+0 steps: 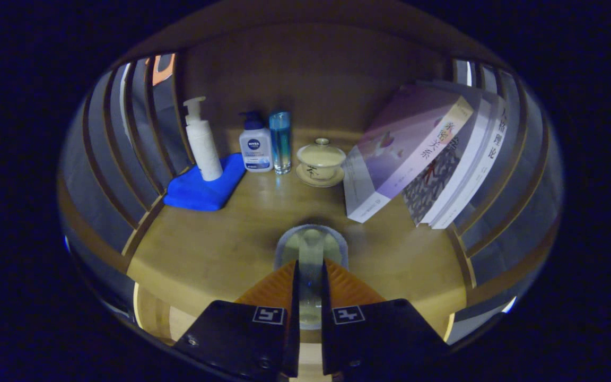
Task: Pull open the drawer, take out the items inside it, and place them on the countertop above the cabinet.
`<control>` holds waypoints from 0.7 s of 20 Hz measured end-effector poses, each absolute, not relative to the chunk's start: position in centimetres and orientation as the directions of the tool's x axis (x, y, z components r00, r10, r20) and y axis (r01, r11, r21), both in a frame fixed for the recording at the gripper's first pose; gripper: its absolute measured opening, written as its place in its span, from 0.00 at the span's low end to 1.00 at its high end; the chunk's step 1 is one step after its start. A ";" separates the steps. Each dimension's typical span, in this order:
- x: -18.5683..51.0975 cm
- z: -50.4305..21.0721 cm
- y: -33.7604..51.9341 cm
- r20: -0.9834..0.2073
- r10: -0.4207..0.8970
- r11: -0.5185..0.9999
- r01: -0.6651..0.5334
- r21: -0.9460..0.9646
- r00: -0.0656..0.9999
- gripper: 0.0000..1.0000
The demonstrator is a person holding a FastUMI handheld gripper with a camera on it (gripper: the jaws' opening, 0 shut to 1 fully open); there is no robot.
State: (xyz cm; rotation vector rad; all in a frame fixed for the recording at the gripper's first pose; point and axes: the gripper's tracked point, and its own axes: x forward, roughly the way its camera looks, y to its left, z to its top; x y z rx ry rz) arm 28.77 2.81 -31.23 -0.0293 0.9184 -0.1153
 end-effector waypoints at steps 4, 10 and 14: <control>29.6 -32.0 2.3 -0.778 -0.134 0.991 0.104 -0.089 0.614 0.20; 29.7 -31.3 3.1 -0.758 -0.061 0.997 0.069 -0.021 0.649 0.38; 27.6 -27.4 5.0 -0.717 0.000 1.000 0.014 0.013 0.697 0.67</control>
